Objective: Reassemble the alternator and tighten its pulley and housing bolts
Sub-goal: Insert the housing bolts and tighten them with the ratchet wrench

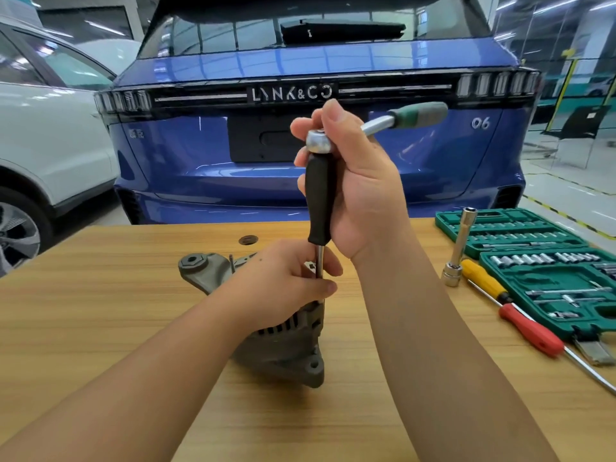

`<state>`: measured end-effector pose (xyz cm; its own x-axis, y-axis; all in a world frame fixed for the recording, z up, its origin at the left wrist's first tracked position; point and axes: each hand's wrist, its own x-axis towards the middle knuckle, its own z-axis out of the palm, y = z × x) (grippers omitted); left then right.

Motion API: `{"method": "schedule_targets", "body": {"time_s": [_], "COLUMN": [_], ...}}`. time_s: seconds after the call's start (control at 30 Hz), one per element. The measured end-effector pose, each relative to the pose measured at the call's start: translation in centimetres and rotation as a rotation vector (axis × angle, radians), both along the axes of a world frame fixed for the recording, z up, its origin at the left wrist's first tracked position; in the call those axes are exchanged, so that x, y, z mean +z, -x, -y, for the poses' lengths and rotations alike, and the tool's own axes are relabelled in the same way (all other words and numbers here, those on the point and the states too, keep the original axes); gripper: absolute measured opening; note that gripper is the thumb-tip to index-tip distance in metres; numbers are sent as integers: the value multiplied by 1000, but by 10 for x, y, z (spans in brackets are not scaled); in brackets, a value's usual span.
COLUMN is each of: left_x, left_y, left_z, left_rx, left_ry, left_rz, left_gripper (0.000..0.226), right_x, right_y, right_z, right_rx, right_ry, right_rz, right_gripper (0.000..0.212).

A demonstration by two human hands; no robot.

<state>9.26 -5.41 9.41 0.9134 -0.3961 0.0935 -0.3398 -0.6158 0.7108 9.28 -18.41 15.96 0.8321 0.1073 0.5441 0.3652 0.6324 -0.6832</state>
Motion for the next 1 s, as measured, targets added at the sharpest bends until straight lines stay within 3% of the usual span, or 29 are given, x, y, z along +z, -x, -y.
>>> {"method": "schedule_targets", "body": {"time_s": [0.33, 0.53, 0.7, 0.9, 1.0], "left_x": [-3, -1, 0, 3, 5], "left_y": [0, 3, 6, 9, 10], "left_z": [7, 10, 10, 12, 14], "left_rx": [26, 45, 56, 42, 48], "left_ry": [-6, -2, 21, -9, -24], "left_rz": [46, 61, 52, 45, 43], "left_gripper": [20, 17, 14, 17, 20], "right_x": [6, 43, 55, 48, 37], "right_y": [7, 1, 1, 6, 9], "right_z": [0, 7, 5, -4, -13], "right_rx": [-140, 17, 87, -21, -162], "right_ry": [30, 378, 546, 364, 95], "right_rz": [-45, -401, -472, -497, -450], "right_gripper": [21, 5, 18, 19, 17]}}
